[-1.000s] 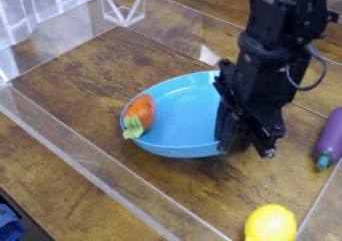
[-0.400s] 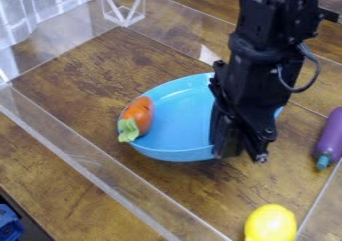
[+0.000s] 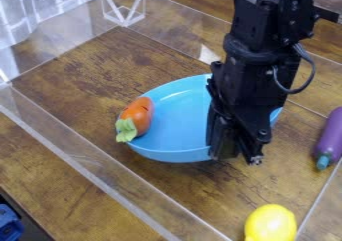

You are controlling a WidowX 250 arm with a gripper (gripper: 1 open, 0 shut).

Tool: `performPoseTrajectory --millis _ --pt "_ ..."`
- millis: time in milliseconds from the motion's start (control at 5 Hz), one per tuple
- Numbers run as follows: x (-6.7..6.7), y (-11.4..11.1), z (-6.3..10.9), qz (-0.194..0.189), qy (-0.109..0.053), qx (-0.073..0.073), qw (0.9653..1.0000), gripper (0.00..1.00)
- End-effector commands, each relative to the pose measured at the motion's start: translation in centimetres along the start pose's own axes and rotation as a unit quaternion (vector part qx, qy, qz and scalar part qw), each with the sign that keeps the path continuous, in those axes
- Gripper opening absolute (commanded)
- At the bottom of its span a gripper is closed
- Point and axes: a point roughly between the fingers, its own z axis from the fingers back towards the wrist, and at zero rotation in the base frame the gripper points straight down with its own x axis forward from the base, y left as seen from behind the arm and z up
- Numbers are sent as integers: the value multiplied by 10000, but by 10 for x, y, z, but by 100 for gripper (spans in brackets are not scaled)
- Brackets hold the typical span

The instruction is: Move the carrot to the left side

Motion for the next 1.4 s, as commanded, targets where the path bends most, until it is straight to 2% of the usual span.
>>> performPoseTrajectory --millis 0,200,400,600,1000,1200 --pt "-4 10 25 98 -392 149 9991 0" --pt "-9 15 27 113 -441 191 9988 0" --pt "-10 15 25 103 -494 159 9986 0" --pt "-11 14 21 84 -635 60 9979 0" --pt "-14 14 22 100 -830 -38 9965 0" --pt "-14 14 11 129 -941 -109 9954 0"
